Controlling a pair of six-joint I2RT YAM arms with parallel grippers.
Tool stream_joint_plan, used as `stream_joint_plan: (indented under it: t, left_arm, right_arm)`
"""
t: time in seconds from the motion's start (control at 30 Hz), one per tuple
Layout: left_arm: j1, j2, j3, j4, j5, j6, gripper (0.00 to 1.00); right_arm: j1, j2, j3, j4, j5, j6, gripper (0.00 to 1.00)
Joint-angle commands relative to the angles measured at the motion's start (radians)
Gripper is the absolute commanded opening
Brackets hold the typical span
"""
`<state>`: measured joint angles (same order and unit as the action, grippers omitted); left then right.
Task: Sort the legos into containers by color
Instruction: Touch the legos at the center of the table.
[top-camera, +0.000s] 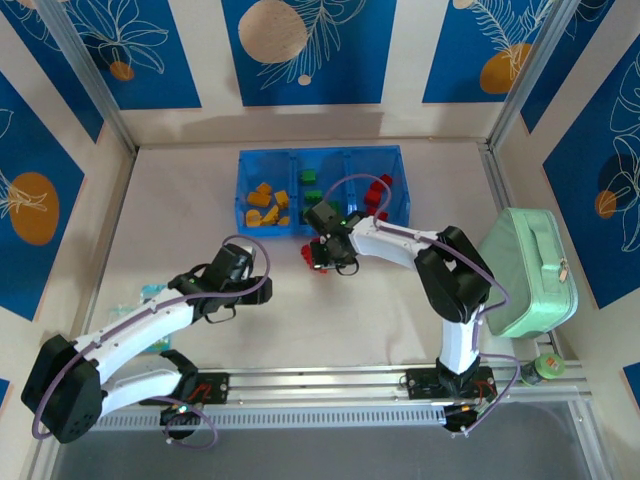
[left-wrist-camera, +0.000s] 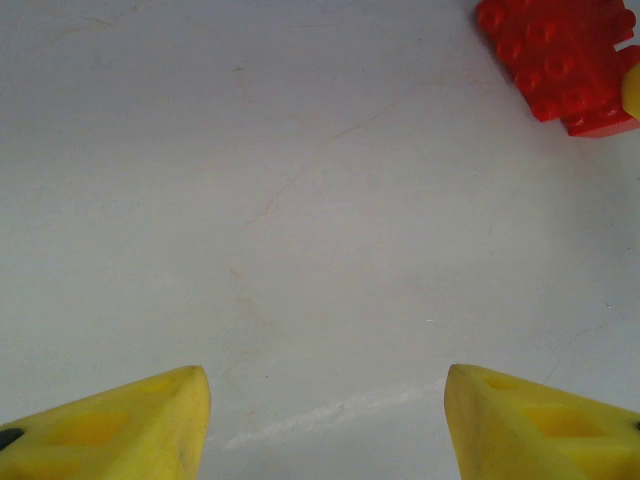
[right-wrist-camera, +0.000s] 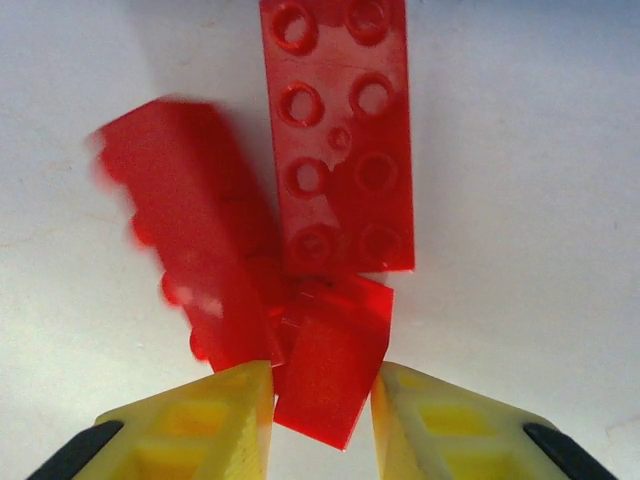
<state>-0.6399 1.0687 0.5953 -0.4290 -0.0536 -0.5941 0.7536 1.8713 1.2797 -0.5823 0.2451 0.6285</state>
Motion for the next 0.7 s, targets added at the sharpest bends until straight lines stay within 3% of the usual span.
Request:
stream_joint_plan:
  t: [0.0, 0.37, 0.5, 0.67]
  left_arm:
    - [-0.005, 0.003, -0.004, 0.007, -0.018, 0.009, 0.63]
    - [-0.005, 0.011, -0.007, 0.021, -0.011, 0.007, 0.63]
    - [-0.006, 0.004, -0.002, 0.021, -0.006, 0.01, 0.63]
    - [-0.006, -0.005, 0.001, 0.013, -0.008, 0.013, 0.63]
  right_arm:
    - [0.004, -0.041, -0.052, -0.041, 0.023, 0.023, 0.32]
    - [-0.002, -0.121, -0.098, -0.057, 0.052, 0.022, 0.31]
    - [0.0, -0.107, -0.072, -0.056, 0.047, 0.0, 0.42]
    - [-0.007, -0.048, -0.023, -0.073, 0.044, -0.022, 0.44]
